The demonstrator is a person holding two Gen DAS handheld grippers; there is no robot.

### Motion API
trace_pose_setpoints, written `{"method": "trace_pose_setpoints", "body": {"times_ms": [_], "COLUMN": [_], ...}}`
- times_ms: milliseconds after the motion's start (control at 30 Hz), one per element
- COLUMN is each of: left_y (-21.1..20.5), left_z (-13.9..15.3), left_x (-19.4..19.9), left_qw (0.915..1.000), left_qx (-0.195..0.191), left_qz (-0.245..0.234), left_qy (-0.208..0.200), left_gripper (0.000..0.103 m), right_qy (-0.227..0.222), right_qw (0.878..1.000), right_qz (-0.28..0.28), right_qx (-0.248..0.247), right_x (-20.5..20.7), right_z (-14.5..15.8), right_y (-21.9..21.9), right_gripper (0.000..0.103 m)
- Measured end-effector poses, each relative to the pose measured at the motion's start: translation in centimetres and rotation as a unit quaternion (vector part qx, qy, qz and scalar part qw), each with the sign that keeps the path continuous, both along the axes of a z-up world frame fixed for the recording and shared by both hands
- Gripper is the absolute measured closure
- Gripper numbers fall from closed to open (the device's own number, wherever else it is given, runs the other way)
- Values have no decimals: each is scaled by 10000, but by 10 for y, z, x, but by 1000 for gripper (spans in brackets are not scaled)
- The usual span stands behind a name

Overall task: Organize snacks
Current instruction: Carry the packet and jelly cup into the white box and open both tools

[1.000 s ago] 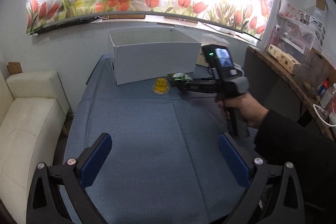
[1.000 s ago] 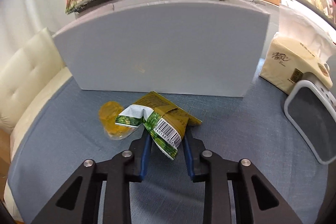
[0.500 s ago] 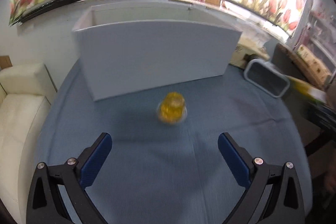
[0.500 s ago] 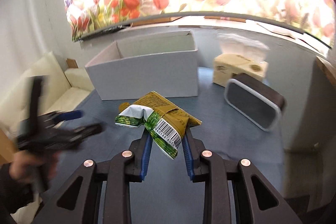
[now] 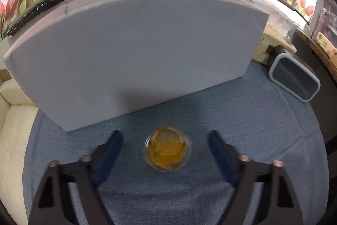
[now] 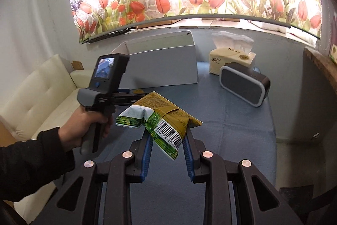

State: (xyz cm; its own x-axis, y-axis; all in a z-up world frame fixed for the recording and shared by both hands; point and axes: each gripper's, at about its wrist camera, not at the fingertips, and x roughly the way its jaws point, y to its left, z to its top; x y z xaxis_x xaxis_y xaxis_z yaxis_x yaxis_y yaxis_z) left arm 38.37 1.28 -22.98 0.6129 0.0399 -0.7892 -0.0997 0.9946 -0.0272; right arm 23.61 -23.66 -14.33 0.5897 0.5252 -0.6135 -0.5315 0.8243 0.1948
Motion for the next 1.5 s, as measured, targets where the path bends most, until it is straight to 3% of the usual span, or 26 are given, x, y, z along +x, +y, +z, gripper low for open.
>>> {"method": "trace_pose_setpoints", "body": {"times_ms": [67, 233, 500, 667, 833, 1033, 1133, 1300, 1500], "left_y": [-1, 0, 0, 5, 22, 49, 64, 85, 94], "left_z": [-3, 1, 15, 69, 126, 189, 210, 218, 193], "left_x": [0, -5, -23, -62, -73, -52, -27, 13, 38], "left_qw": [10000, 9999, 9993, 9948, 9894, 9829, 9834, 9851, 9889], "left_qx": [76, 48, -14, -193, -332, -274, -216, -178, -215], "left_qz": [-38, -91, -179, -391, -368, -249, -185, -116, -81], "left_qy": [-34, -132, -335, -926, -1364, -1806, -1795, -1708, -1469], "left_gripper": [40, 62, 63, 63, 63, 63, 63, 63, 63], "right_qy": [4, 62, 90, 6, -240, -548, -573, -409, -221], "right_qw": [10000, 9999, 9999, 9999, 9993, 9971, 9971, 9985, 9994], "right_qz": [-40, -61, -55, -20, 232, 437, 463, 375, 262], "right_qx": [-17, 62, 113, 133, 169, 294, 215, -24, -36], "right_x": [-3, -6, -8, 3, 42, 109, 148, 211, 243], "right_z": [-2, -6, -9, 0, 29, 72, 90, 101, 86], "right_y": [1, 2, 6, 14, 40, 86, 114, 151, 164], "right_gripper": [73, 73, 73, 73, 73, 73, 73, 73, 73]}}
